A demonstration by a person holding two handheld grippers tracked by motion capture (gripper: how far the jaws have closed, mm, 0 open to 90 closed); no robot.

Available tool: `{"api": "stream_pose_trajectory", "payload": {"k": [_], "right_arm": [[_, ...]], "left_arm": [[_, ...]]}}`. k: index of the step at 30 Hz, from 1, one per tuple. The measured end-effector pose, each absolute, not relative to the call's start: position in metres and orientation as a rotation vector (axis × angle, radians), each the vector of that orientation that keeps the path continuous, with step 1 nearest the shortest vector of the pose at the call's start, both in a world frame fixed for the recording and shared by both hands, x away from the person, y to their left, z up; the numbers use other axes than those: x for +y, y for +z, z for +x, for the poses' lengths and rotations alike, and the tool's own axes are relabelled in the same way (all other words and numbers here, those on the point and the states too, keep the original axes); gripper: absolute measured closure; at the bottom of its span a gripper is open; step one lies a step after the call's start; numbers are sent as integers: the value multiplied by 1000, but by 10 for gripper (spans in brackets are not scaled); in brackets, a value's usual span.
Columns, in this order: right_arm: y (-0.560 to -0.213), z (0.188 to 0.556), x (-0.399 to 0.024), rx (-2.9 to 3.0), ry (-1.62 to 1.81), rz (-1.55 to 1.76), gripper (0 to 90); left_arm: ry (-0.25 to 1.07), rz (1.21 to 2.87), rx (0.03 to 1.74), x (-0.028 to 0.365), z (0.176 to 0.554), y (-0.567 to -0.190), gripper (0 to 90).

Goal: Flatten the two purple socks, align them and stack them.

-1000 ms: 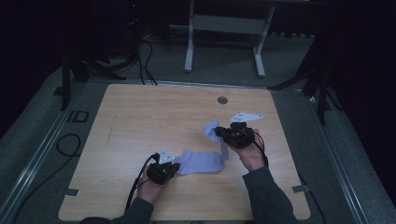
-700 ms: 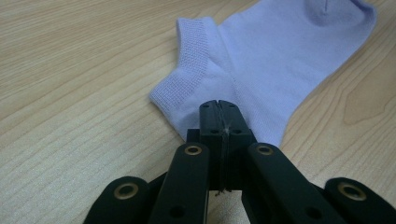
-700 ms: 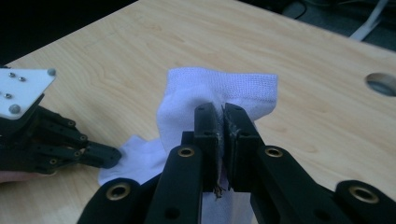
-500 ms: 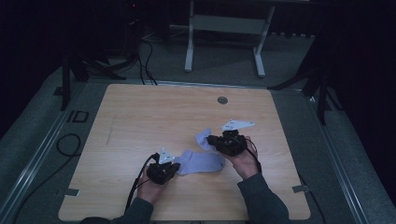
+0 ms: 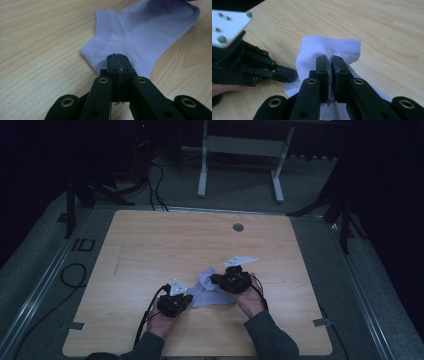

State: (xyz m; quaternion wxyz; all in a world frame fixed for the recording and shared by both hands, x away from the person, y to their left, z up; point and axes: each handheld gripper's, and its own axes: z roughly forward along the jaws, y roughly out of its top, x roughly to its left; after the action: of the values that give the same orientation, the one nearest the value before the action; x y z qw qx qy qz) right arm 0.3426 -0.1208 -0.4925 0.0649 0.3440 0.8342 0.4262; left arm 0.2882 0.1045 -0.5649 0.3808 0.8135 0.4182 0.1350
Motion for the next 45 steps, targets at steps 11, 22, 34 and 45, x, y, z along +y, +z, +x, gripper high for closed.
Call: {"api": "stream_pose_trajectory", "payload": {"k": [11, 22, 34, 45], "right_arm": [[-515, 344, -98, 2588, 1240, 1061, 845], [-528, 342, -90, 2634, 1215, 1091, 845], [-530, 343, -87, 2636, 1211, 1089, 845], [-529, 342, -87, 2626, 1226, 1082, 845]], "left_arm": [[345, 2077, 1066, 105, 288, -565, 889], [347, 2075, 1066, 105, 288, -565, 888], [312, 2033, 1055, 115, 280, -552, 799], [188, 1969, 1044, 120, 282, -550, 644]]}}
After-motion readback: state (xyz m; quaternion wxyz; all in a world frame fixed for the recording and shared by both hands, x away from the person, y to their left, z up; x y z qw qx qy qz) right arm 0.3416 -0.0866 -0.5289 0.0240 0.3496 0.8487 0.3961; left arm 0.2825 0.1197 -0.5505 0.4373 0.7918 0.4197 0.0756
